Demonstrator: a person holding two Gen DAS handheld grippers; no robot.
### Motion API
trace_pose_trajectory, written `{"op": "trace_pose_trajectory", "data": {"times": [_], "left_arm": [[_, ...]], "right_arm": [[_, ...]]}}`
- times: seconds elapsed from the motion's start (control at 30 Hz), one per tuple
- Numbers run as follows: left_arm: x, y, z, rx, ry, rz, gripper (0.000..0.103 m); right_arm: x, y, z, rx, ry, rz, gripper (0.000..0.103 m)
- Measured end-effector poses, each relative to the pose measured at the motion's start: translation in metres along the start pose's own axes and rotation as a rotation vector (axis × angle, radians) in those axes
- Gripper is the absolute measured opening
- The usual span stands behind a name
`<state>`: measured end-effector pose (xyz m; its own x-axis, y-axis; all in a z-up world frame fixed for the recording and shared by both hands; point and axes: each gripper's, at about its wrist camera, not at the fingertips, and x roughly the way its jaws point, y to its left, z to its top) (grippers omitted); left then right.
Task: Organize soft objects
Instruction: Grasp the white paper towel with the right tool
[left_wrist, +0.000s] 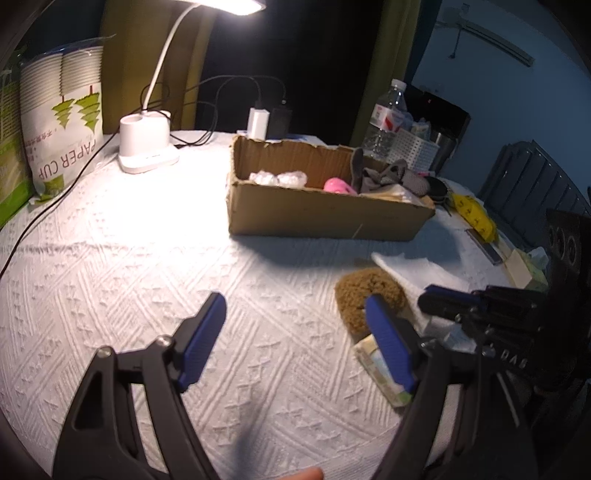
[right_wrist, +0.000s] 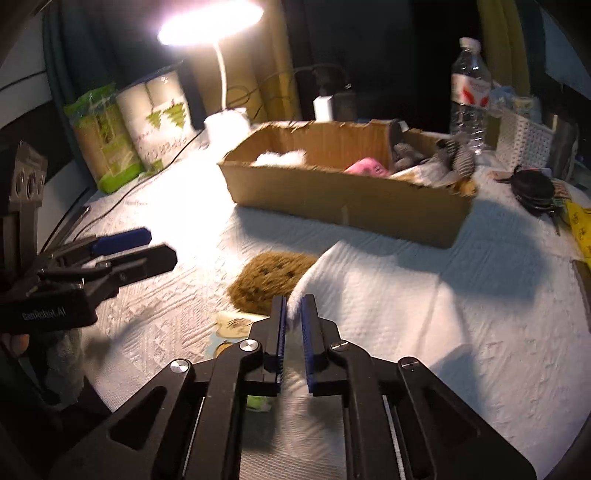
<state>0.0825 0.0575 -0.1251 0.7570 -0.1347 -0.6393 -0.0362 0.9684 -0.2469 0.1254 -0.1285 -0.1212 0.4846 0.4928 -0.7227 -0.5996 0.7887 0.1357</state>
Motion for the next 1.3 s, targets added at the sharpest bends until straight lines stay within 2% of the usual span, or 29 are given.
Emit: {"op": "trace_pose_trajectory", "data": {"times": [0.27,0.5,0.63,0.67,0.7,0.77,0.8,1.07,1.27,1.3], "left_arm": [[0.015,-0.021,-0.001,0.045,0.039,-0.012,0.079],[0.023,-0.039,-0.001,0.087,0.062,-0.024,0.079],[0.027,-0.047,-0.001,0.104,0.07,-0.029,0.079],[0.027,-0.048,-0.001,0.104,0.07,-0.029,0.079],[0.027,-0.048,-0.001,0.105,0.071,-0.029,0.079],[0.027,-0.048,-0.001,0.104,0.071,-0.027,0.079],[0.027,-0.047,-0.001,0.103,0.07,-0.025,0.079],[0.024,-0.035,-0.005,0.083,0.068,-0.019,0.079],[0.025,-0.026,-0.004,0.065,0.069,-0.013,0.079],[0.025,-0.026,-0.005,0.066,0.069,-0.014,0.079]], "right_arm": [[-0.018,-0.054,-0.004,0.075,-0.039,-0.121,0.01],[-0.019,-0.095,-0.019,0.133,-0.026,-0.206,0.01],[-0.029,-0.09,-0.017,0.136,-0.07,-0.161,0.011],[-0.03,-0.084,-0.014,0.125,-0.076,-0.146,0.016],[-0.03,-0.078,-0.011,0.109,-0.08,-0.133,0.031],[-0.029,-0.062,-0.008,0.071,-0.084,-0.092,0.051],[-0.026,-0.054,-0.007,0.052,-0.077,-0.066,0.055],[0.015,-0.036,-0.011,0.035,0.055,-0.02,0.058],[0.024,-0.031,-0.011,0.027,0.064,-0.02,0.058],[0.024,-0.03,-0.011,0.021,0.06,-0.02,0.055]]}}
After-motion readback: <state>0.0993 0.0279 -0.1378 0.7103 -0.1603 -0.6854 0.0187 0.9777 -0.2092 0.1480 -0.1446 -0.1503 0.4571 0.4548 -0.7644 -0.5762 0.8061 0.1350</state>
